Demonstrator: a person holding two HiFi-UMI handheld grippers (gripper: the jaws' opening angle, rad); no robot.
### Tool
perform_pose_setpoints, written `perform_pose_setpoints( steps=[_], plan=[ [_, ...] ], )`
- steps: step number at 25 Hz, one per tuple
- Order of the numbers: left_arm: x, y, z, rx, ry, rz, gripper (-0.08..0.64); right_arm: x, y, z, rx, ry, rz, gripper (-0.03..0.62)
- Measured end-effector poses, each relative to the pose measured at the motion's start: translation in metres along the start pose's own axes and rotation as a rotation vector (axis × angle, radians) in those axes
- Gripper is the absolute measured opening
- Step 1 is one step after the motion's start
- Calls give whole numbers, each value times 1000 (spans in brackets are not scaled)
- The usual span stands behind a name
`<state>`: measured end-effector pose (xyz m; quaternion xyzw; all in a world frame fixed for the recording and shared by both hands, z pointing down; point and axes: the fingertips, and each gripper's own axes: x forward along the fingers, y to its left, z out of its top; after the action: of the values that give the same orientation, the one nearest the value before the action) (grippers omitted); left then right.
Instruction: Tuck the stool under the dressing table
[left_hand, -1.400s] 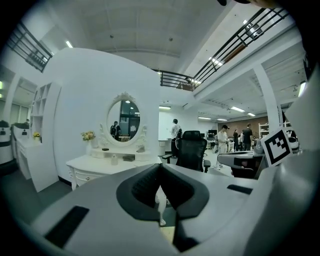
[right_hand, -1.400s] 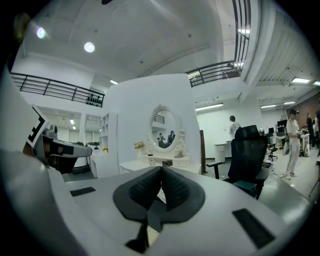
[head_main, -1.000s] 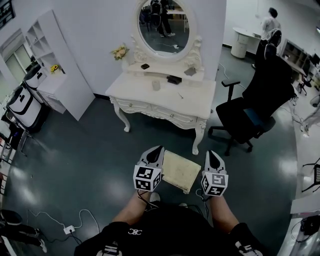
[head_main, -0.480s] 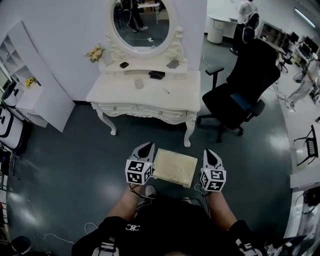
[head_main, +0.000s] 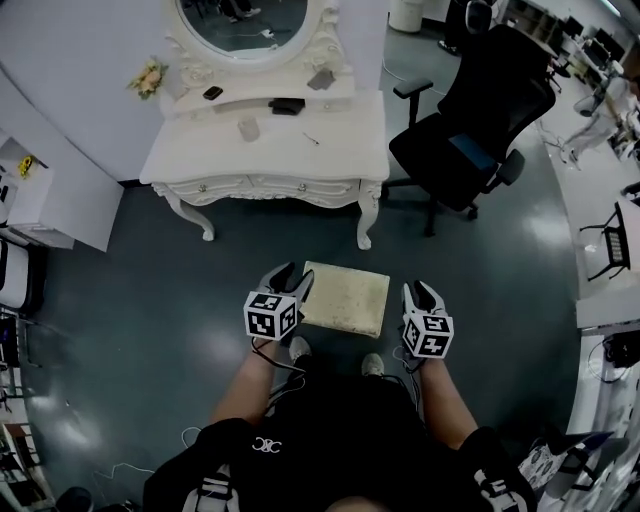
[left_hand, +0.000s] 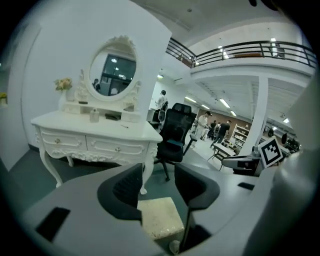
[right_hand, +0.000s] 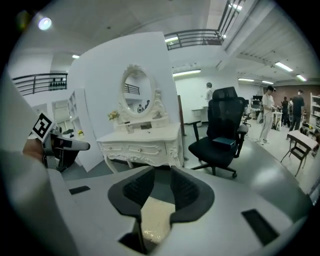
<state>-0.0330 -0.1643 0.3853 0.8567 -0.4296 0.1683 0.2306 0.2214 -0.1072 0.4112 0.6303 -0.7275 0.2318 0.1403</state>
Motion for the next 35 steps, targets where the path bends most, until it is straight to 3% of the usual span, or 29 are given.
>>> perform_pose_setpoints(
  steps=[3, 15, 20, 27, 35],
  plan=[
    [20, 9, -30, -22, 98, -7, 212, 17, -10, -28, 24, 79, -16, 124],
    [124, 67, -168, 31, 386, 5, 219, 112, -53, -167, 144, 317, -65, 147],
    [173, 102, -245, 37, 461, 38, 223, 156, -68, -251, 203, 403, -46, 153],
    [242, 151, -354, 76, 553, 6, 232, 232, -82, -369, 269, 484, -20, 173],
    [278, 185, -430, -12, 622, 24, 239, 268, -92, -439, 263, 500, -1, 173]
  ],
)
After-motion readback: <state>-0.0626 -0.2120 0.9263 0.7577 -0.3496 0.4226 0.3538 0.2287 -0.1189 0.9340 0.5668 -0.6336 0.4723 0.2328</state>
